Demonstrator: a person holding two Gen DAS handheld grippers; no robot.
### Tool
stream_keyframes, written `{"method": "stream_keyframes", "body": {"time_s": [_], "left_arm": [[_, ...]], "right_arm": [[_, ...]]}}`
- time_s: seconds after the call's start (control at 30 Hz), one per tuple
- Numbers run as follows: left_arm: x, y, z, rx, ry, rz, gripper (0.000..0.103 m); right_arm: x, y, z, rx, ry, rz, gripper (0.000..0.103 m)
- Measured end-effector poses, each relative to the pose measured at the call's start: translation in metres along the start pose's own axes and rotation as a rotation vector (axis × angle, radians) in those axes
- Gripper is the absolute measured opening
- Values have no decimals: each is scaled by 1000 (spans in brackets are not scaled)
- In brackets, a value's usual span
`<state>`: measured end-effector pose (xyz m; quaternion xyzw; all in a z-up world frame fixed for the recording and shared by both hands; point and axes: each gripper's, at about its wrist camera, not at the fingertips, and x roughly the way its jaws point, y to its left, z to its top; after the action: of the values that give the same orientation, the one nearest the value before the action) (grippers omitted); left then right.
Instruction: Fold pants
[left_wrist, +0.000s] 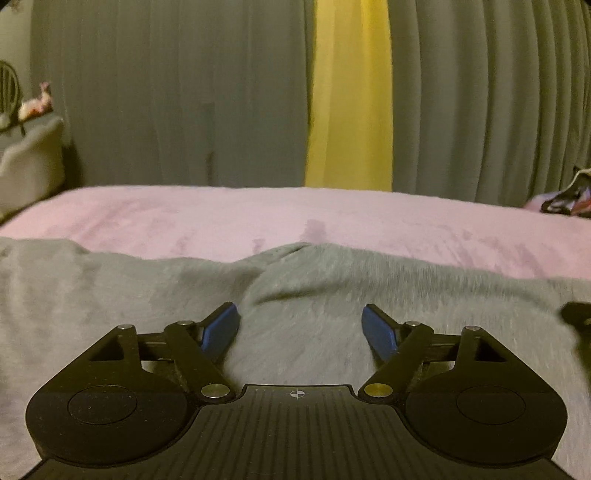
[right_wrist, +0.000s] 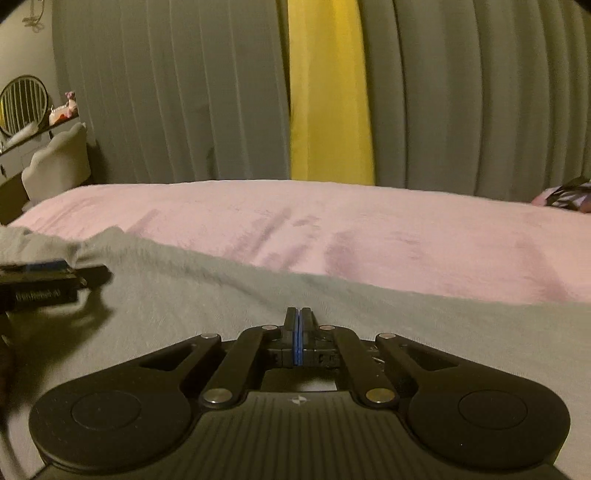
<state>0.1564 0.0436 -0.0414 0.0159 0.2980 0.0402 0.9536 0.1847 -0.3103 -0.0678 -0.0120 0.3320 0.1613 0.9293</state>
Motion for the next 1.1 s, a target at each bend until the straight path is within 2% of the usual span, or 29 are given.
{"method": "stream_keyframes", "body": {"time_s": [0.07, 0.13, 0.17, 0.23, 0.27, 0.3, 0.33, 0.37, 0.43, 0.5, 0.57, 0.6, 0.67, 0.77, 0.83, 0.9, 0.97, 1.07, 1.1], "left_arm": [[-15, 6, 3, -37, -14, 45, 86], [-26, 18, 6, -118, -20, 78, 90], [-30, 23, 7, -162, -11, 101, 90], [-40, 29, 5, -197, 15, 107, 90], [-45, 26, 4, -194, 28, 76, 90], [-50, 19, 2, -175, 40, 33, 91], [-55, 10, 1, -144, 44, -4, 91], [-61, -4, -3, -101, 42, -40, 95], [-69, -31, -10, -2, 50, -107, 96], [-65, -53, -18, 96, 95, -126, 96], [-55, -67, -29, 187, 155, -69, 98], [-53, -68, -32, 200, 163, -50, 101], [-56, -63, -29, 155, 176, -51, 101], [-56, -50, -30, 79, 198, -14, 101], [-57, -43, -29, 39, 210, -3, 101], [-62, -42, -30, 27, 211, 10, 100], [-63, -44, -29, 32, 225, 9, 101], [-67, -50, -33, 63, 232, -1, 101], [-70, -52, -34, 71, 232, -4, 101]], "right_arm": [[-16, -23, -9, 11, 5, -67, 0], [-24, -49, -11, 77, 49, -229, 3], [-28, -64, -9, 154, 69, -286, 3], [-38, -82, -5, 298, 89, -274, 5], [-42, -83, -5, 337, 106, -238, 15], [-44, -79, -5, 339, 120, -193, 36], [-48, -71, -8, 326, 125, -134, 49], [-52, -60, -11, 306, 130, -56, 66], [-52, -40, -14, 233, 151, 21, 70], [-47, -22, -15, 91, 179, -15, 85], [-38, -18, -20, -2, 238, -97, 90], [-37, -23, -22, 8, 248, -114, 99], [-38, -41, -19, 101, 267, -155, 99], [-47, -71, -18, 239, 296, -228, 99], [-58, -99, -19, 399, 289, -197, 99], [-70, -130, -23, 604, 262, -110, 99], [-80, -156, -26, 722, 276, -70, 99], [-101, -197, -39, 770, 321, -185, 99], [-111, -217, -49, 838, 332, -216, 99]]}}
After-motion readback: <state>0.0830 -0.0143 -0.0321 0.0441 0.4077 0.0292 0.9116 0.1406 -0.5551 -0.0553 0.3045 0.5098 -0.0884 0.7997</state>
